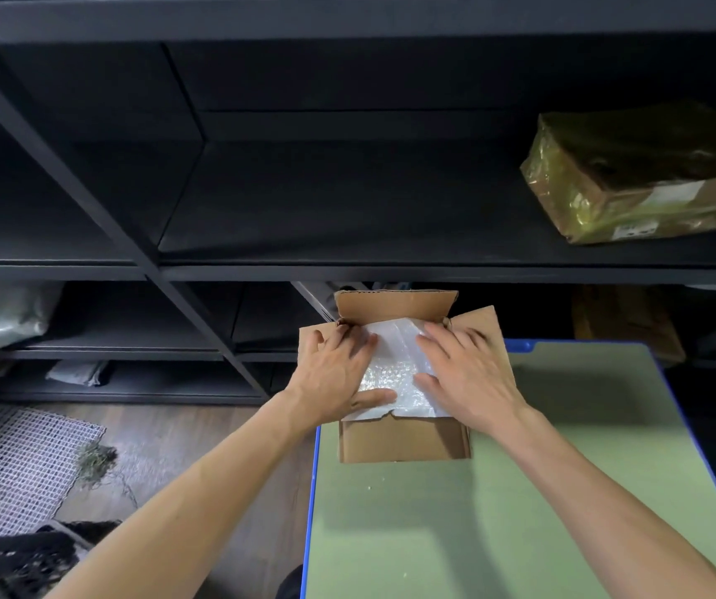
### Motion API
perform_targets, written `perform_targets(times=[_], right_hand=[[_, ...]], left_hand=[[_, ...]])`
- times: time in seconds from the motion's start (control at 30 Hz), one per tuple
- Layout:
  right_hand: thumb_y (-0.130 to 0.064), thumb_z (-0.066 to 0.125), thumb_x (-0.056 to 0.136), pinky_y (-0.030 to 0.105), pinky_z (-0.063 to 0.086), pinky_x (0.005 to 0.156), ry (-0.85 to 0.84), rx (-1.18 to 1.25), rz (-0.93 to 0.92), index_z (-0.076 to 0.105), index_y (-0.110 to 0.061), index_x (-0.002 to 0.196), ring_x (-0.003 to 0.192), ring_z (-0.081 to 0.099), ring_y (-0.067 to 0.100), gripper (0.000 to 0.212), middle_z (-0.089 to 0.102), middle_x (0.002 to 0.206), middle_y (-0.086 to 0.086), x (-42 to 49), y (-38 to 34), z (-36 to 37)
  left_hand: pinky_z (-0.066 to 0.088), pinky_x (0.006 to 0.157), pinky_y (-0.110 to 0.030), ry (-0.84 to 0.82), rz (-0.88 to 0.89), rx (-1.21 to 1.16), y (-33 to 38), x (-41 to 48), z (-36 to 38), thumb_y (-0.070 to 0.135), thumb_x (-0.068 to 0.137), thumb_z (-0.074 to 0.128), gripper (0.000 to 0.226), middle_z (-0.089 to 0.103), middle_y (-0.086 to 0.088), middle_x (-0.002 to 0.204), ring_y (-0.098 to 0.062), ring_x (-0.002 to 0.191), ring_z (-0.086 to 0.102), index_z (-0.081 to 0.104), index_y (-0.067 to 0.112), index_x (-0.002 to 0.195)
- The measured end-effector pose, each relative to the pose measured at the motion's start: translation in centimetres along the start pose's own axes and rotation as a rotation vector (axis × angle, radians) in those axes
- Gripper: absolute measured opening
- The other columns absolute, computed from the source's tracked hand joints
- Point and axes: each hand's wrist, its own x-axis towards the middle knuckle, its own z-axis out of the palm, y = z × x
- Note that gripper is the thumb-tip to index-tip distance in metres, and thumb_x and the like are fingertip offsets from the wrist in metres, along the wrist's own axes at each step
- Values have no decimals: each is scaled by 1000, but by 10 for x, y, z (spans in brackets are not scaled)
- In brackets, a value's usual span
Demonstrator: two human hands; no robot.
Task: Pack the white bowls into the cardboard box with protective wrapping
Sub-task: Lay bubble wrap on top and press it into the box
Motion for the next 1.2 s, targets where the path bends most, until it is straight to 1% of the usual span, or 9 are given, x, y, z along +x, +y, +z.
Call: perform_targets(times=[0.1, 0.2, 0.27, 0.33, 0.5, 0.6, 0.77, 1.07, 1.2], right_hand=[[-54, 44, 88, 41, 35, 110, -101, -28, -79, 55, -14, 138, 130, 50, 24, 66, 47, 150, 4, -11, 10, -11], [-59, 48, 95, 34, 13, 120, -214, -35, -130, 28, -20, 156, 148, 24, 17, 75, 18, 165, -3, -11, 23, -19], [-59, 49, 95, 33, 9, 121, -249, -37, -148, 21, -21, 157, 150, 17, 15, 79, 11, 166, -5, -9, 25, -23], [-58, 52, 94, 33, 11, 122, -263, -41, -167, 21, -20, 157, 149, 19, 15, 80, 13, 166, -4, -6, 25, -26], [-47, 56, 95, 30, 16, 120, -292, -80, -197, 24, -19, 156, 147, 26, 16, 75, 18, 165, -5, 1, 26, -31], [-49, 59, 93, 30, 22, 118, -287, -116, -223, 27, -15, 154, 142, 34, 20, 78, 26, 162, 0, 4, 24, -33], [-53, 61, 90, 33, 28, 117, -284, -172, -240, 26, -9, 153, 139, 37, 24, 84, 28, 159, 5, 9, 19, -33], [-59, 65, 85, 34, 23, 120, -273, -223, -223, 20, -7, 155, 143, 33, 24, 98, 27, 160, 8, 15, 17, -28], [-59, 64, 85, 34, 20, 122, -275, -221, -205, 15, -7, 156, 146, 29, 24, 102, 23, 162, 9, 15, 17, -26]], left_hand=[[29, 90, -48, 0, 19, 18, -2, 1, 1, 89, 81, 17, 97, 40, -2, 144, -25, 130, 38, 33, 17, 145], [34, 92, -49, -14, 92, 52, -15, 1, 1, 89, 81, 10, 102, 38, -3, 150, -25, 135, 38, 34, 15, 146], [37, 91, -48, -35, 142, 89, -22, 0, -4, 89, 79, 6, 107, 39, -5, 152, -25, 138, 37, 36, 11, 146], [36, 93, -45, -52, 171, 99, -25, 2, -8, 89, 77, 8, 109, 36, -4, 154, -23, 141, 34, 34, 12, 148], [28, 96, -40, -103, 186, 98, -26, 8, -16, 79, 83, 44, 95, 35, 0, 154, -21, 142, 31, 29, 14, 150], [28, 99, -38, -99, 177, 154, -20, 9, -17, 78, 83, 45, 95, 40, -3, 151, -23, 137, 37, 31, 10, 148], [20, 116, -37, -93, 151, 106, -15, 10, -16, 76, 82, 50, 99, 42, -9, 149, -27, 138, 38, 32, 5, 148], [12, 123, -36, -89, 134, 8, -14, 9, -16, 75, 81, 54, 103, 40, -11, 150, -28, 142, 34, 30, 2, 149], [5, 123, -35, -109, 146, -25, -18, 7, -16, 71, 82, 58, 103, 32, -12, 156, -27, 147, 25, 24, 3, 153]])
